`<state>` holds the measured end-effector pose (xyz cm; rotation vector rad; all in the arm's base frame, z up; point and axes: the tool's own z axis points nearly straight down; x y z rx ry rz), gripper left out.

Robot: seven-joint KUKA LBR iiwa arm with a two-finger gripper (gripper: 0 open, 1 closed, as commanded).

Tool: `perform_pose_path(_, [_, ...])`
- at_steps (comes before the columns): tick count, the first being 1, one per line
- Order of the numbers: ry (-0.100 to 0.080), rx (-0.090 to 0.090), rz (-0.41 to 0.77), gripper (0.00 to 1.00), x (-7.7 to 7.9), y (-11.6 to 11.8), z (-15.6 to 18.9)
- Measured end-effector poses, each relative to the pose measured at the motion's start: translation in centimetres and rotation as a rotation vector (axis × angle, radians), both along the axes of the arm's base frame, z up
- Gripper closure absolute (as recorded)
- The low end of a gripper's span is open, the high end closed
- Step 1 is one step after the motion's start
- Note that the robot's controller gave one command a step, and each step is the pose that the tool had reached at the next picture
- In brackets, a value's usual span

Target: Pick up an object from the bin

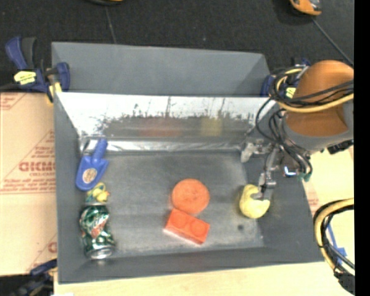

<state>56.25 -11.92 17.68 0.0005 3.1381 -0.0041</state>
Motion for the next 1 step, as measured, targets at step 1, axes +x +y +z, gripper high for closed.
perform_pose_path(1, [0.012,0.014,-0.009,0.00,0.15,-3.50,-9.45])
